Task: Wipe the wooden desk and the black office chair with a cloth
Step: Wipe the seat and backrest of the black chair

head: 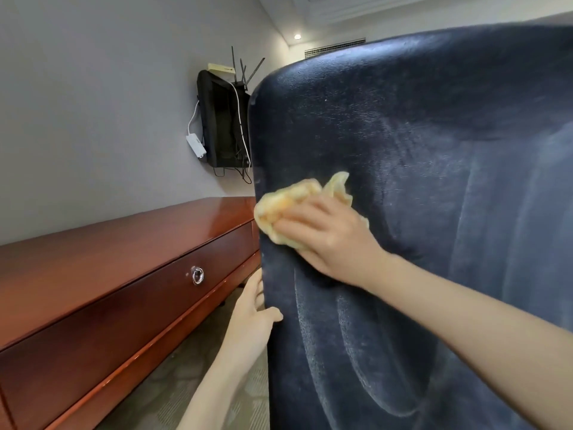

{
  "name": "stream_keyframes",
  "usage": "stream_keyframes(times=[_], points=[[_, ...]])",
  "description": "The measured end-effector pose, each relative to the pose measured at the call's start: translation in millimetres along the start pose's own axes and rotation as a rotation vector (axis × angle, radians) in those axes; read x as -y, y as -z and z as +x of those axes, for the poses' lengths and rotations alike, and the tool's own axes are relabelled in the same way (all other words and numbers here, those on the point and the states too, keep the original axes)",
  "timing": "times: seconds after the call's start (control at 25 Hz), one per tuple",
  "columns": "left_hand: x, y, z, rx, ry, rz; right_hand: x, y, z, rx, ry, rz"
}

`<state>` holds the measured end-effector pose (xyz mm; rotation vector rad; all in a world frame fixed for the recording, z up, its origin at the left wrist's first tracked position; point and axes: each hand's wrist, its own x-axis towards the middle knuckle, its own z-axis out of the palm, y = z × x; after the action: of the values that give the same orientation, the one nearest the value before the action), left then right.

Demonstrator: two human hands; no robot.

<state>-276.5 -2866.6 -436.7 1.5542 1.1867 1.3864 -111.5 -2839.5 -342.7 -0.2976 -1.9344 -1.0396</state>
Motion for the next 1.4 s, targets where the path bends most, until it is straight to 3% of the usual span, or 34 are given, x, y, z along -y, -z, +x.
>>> stream_keyframes(times=[0.12, 0.24, 0.32, 0.4, 0.52, 0.72, 0.8, 0.88, 1.0, 1.2, 1.4], points=[[1.1, 3.2, 1.0, 0.004, -0.014, 0.015, 18.3, -4.2, -38.7, 0.22, 0.15, 0.042], [0.6, 5.5, -3.3, 0.028, -0.019, 0.044, 29.7, 6.8, -74.5, 0.555, 0.373, -0.125], [0.2, 5.0, -4.7, 0.028, -0.016, 0.101, 28.0, 20.0, -86.3, 0.643, 0.505, -0.176], [-0.3, 4.6, -5.3, 0.025, -0.009, 0.137, 21.7, 26.7, -82.4, 0.632, 0.513, -0.182], [-0.3, 3.0, -6.7, 0.02, -0.019, 0.107, 4.7, 27.2, -48.9, 0.616, 0.323, -0.276], [1.5, 2.9, -5.2, -0.001, -0.011, 0.119, -21.9, 28.6, 47.8, 0.004, 0.065, -0.126], [2.7, 1.6, -5.6, -0.01, -0.034, 0.133, -14.0, 18.7, 79.9, -0.107, -0.048, -0.183], [5.4, 0.8, -5.4, -0.023, -0.068, 0.134, 1.9, 3.5, 88.2, -0.097, -0.086, -0.227], [10.6, 2.7, -3.6, -0.03, -0.076, 0.121, 23.0, -20.8, 56.3, 0.053, 0.018, -0.343], [18.4, 9.5, -1.5, 0.02, -0.114, 0.165, 53.3, -45.9, -9.7, 0.125, -0.08, -0.236], [18.3, 20.7, -16.5, 0.06, -0.151, 0.297, 66.6, -30.2, -81.1, 0.289, -0.029, -0.262]])
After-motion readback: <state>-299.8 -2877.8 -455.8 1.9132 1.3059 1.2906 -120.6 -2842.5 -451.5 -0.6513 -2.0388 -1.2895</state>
